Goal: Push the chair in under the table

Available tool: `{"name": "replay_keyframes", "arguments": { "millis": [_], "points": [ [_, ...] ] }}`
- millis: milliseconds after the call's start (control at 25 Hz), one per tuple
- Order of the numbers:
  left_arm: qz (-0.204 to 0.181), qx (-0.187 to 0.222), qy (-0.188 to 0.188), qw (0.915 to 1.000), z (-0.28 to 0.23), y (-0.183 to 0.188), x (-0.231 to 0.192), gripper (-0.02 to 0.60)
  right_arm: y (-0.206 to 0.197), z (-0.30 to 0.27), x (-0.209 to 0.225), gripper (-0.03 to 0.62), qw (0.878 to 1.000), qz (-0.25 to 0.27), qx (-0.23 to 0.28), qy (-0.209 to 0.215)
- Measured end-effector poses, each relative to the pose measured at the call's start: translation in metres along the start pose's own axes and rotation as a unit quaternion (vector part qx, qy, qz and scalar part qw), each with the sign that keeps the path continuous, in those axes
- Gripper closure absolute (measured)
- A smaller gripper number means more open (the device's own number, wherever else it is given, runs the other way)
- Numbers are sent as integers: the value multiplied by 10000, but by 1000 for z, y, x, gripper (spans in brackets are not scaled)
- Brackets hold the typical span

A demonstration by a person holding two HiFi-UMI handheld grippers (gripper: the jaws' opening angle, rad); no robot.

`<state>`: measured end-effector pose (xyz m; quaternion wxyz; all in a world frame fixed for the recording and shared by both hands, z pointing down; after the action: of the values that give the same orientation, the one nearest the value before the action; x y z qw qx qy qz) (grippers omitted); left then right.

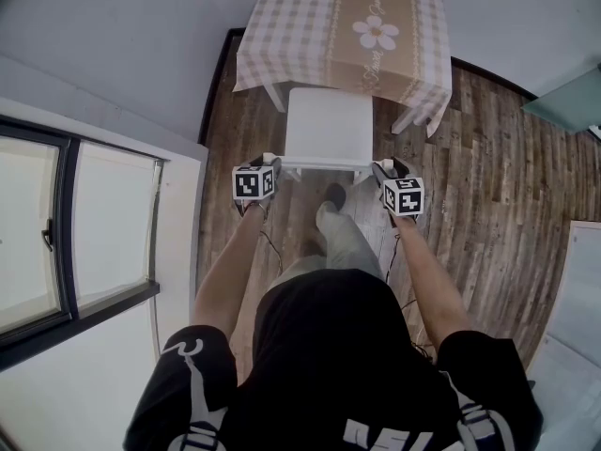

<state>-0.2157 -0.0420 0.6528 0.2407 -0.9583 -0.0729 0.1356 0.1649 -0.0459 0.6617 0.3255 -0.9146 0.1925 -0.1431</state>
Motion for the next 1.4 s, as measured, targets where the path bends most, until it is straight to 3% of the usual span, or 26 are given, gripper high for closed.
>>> {"name": "replay_keyframes", "arguments": {
  "millis": [1400],
  "points": [
    [-169,47,-180,9997,-39,71,-19,396,55,-42,34,364,9997,-154,4,-201]
  ]
}}
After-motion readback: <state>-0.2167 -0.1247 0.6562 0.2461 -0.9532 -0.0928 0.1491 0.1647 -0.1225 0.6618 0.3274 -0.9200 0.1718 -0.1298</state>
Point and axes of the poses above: the fingertips, and each gripper's own axes: z backward along the fingers, x to its right, y out of its top, the point moved 10 cm from there along z, backward along the fingers, and after that the axes turned 9 degrees about -x, right-handed, at the moved point
